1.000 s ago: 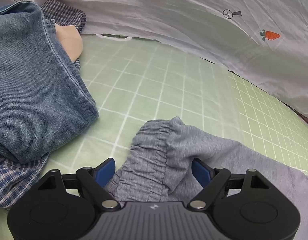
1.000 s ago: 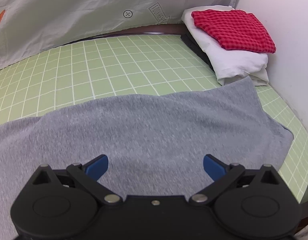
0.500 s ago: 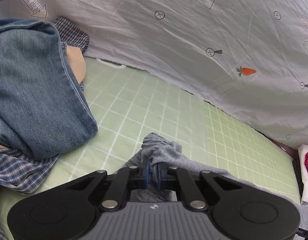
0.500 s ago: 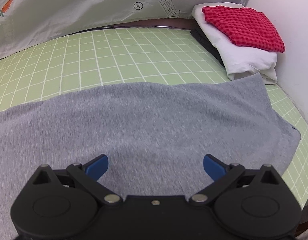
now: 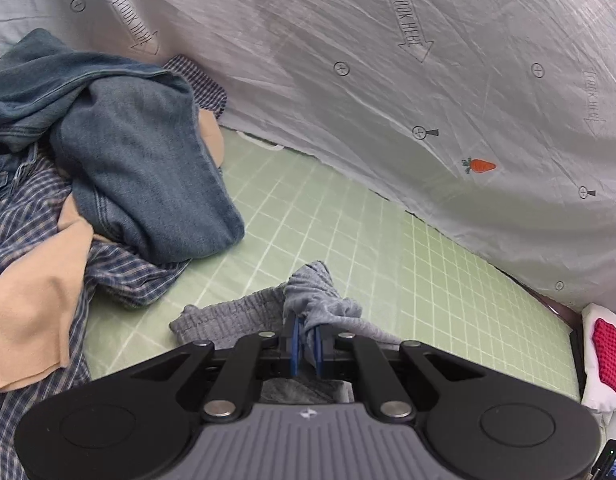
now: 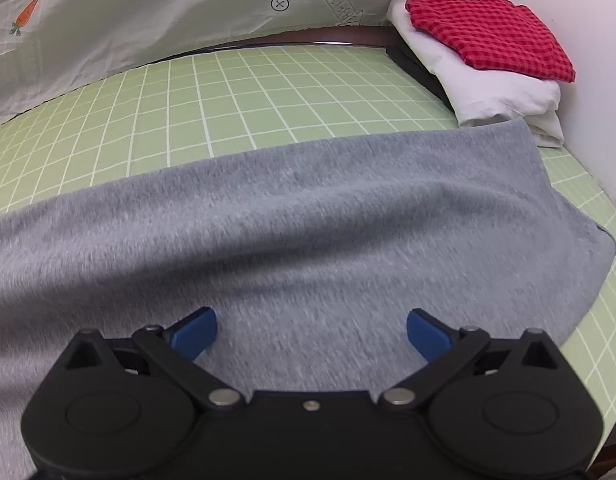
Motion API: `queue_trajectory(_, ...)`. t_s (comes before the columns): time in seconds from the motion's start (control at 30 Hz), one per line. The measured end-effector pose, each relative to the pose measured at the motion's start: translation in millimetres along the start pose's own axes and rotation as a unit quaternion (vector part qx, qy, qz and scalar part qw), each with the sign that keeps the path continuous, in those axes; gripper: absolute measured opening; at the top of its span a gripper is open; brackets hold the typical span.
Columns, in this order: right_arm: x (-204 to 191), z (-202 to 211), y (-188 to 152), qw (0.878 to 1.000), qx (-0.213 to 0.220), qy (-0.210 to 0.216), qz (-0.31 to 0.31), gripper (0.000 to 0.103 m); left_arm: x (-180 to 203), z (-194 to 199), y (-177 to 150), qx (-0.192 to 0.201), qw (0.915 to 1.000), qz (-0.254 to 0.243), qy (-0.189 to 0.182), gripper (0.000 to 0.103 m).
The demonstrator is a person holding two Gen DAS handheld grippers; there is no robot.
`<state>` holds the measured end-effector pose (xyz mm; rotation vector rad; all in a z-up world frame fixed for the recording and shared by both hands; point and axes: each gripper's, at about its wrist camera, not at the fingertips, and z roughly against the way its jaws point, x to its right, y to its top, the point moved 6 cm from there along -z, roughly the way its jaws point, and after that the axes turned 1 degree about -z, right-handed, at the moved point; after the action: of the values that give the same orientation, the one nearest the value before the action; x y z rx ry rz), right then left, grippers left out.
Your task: Fold clothes
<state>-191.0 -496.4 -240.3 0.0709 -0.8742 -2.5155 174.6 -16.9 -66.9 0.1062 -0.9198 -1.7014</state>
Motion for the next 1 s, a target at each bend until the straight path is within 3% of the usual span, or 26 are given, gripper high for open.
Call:
queue_trajectory(0.13,-1,0,1,1.000,0.000,0.000,0.007,0.103,-10,-18,-5,-0.006,0.9997,0.005,0.022,0.011)
queue_trajectory(0.23,-3,0,1,1.000,0.001,0.000,0.009,0.103,-15,-38,-6,0.000,0.9993,0.014,0.034,0.026)
queue_trajectory(0.53,-2,-1,2,1.000,0.001,0.005,0.005,0.103,-19,-73,1,0.019,0.9977,0.062,0.019,0.020)
queue_trajectory(0.6,-4,2,4,1.000,0.006,0.023,0.000,0.103,-21,-78,5,0.020,0.9973,0.062,0.033,0.022)
queue_trajectory(0.7,-14,10,12,0.998,0.023,0.066,-0.005,0.103,-20,-79,3,0.003,0.9972,0.059,0.045,0.032)
queue_trajectory(0.77,-24,14,19,0.996,0.034,0.086,0.004,0.103,-18,-74,-1,-0.005,0.9972,0.055,0.050,0.051)
queue_trajectory(0.87,-40,16,30,0.994,0.048,0.101,0.016,0.103,-19,-57,-8,0.004,0.9970,0.052,0.057,0.069)
queue_trajectory(1.0,-58,4,42,0.992,0.040,0.115,0.039,0.103,-29,-35,-15,0.011,0.9960,0.069,0.056,0.077)
